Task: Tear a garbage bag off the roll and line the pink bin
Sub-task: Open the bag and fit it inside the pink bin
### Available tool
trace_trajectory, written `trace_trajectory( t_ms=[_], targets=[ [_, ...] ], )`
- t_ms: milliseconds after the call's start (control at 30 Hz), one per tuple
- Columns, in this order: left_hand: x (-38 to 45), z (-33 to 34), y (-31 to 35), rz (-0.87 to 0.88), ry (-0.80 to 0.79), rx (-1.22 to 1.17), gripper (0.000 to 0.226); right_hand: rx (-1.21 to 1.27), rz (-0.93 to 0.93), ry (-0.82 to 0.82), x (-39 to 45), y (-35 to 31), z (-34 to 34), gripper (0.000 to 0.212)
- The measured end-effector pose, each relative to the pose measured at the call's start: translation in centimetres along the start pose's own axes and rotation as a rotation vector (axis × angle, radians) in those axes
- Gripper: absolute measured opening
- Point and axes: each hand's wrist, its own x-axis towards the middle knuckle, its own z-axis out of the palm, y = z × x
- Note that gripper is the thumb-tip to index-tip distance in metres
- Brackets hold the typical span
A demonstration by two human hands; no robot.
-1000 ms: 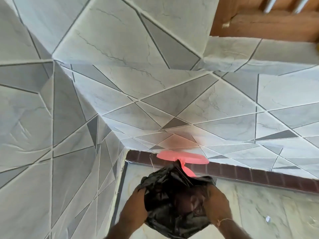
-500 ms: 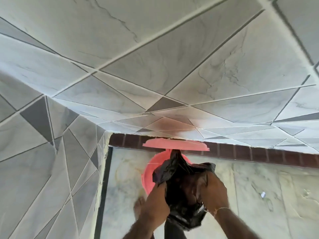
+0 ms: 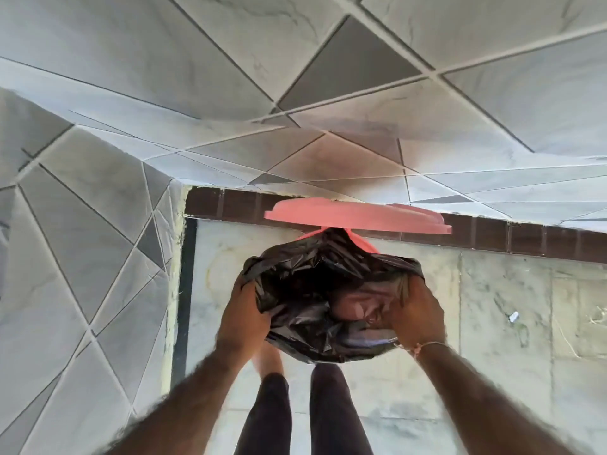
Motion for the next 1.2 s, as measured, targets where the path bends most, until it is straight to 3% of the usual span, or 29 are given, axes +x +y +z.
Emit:
trace_trajectory(
  t_ms=[267, 467, 600, 700, 867, 1100, 1200],
  targets=[
    [-2.4, 4.2, -5.8, -0.1, -0.001, 0.12, 0.082, -0.052, 0.114, -0.129, -0.2, 7.8, 3.0, 0.066],
    [-1.5, 6.9, -9.3, -0.212, -0.045, 0.197, 0.081, -0.032, 0.194, -0.195, 0.9, 10.8, 5.9, 0.073],
    [1.0, 7.6, -10.2, -0.18, -0.006, 0.252, 0.062, -0.054, 0.168, -0.186, 2.8, 10.9, 7.4, 0.068],
    [3.7, 7.4, -10.3, -0.166, 0.029, 0.192, 0.063, -0.056, 0.137, -0.15, 4.4, 10.4, 8.0, 0.062],
    [8.1, 4.6, -11.0, 0.0, -0.182, 0.277, 0.047, -0.074, 0.052, -0.131, 7.4, 9.7, 6.6, 0.035],
    [11.8, 0.4, -5.8, 0.161, -0.363, 0.487, 0.085, -0.031, -0.115, -0.097, 12.1, 2.7, 1.1, 0.035],
    [13.7, 0.4, -2.6, 0.191, -0.301, 0.425, 0.068, -0.01, -0.153, -0.146, 14.2, 0.0, 0.7, 0.036]
  ],
)
